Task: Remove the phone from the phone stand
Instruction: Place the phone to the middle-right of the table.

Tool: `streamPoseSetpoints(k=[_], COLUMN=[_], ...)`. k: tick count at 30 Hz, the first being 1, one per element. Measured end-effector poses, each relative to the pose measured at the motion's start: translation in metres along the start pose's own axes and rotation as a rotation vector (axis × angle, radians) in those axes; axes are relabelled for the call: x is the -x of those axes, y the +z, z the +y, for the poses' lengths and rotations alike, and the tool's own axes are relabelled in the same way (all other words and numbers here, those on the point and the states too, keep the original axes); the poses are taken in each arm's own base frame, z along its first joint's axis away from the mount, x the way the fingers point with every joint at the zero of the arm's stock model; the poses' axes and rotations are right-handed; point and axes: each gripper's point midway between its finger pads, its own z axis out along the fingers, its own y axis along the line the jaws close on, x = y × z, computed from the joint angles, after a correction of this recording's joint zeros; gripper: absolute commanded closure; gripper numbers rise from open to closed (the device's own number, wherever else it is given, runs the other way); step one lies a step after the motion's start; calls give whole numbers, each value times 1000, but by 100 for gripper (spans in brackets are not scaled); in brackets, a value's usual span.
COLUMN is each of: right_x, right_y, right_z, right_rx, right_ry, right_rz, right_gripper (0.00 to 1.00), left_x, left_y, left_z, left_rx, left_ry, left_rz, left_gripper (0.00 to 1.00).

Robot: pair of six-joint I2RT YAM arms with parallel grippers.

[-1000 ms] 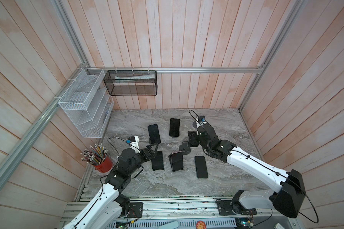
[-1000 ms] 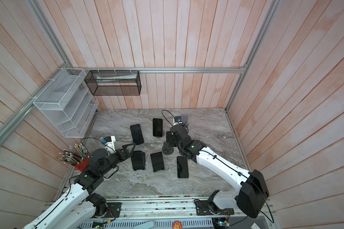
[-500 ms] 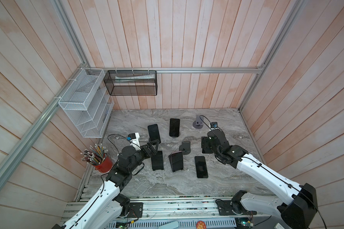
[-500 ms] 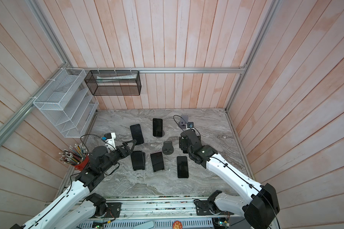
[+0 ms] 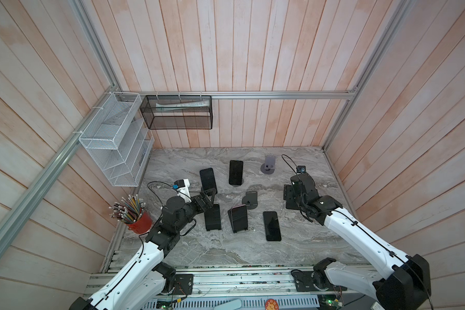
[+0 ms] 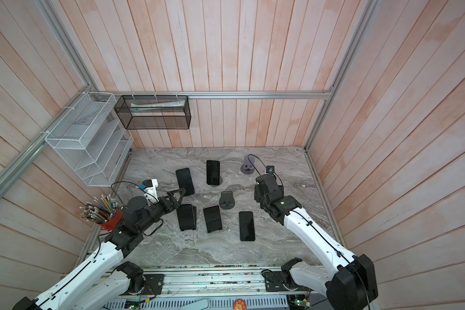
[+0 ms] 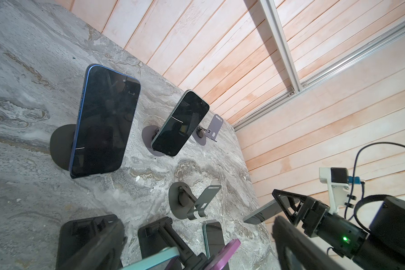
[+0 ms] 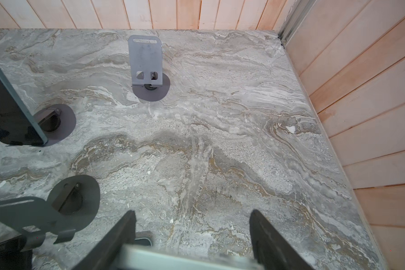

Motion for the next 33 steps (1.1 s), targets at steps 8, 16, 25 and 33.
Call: streamPoseSetpoints(k=[8,16,25,33], right_x=[-10,-27,-50,-62], right_y=[7,11,25,34], right_z=[-10,-2,6,7], right_rx=[14,73,114,119], right_ry=[-9,-25,-35,-35], right_rz=[64,143,256,311], right_gripper=[32,32,32,32], left_x=[-1,1,2,-4], left_y=[1,0,-4,-5], left_z=[5,6,7,11], left_rx=[5,2,-4,-6], left_ry=[-19,-24,-27,-41], left_rz=[-6,-15,-28,-16], left_gripper=[0,0,0,0])
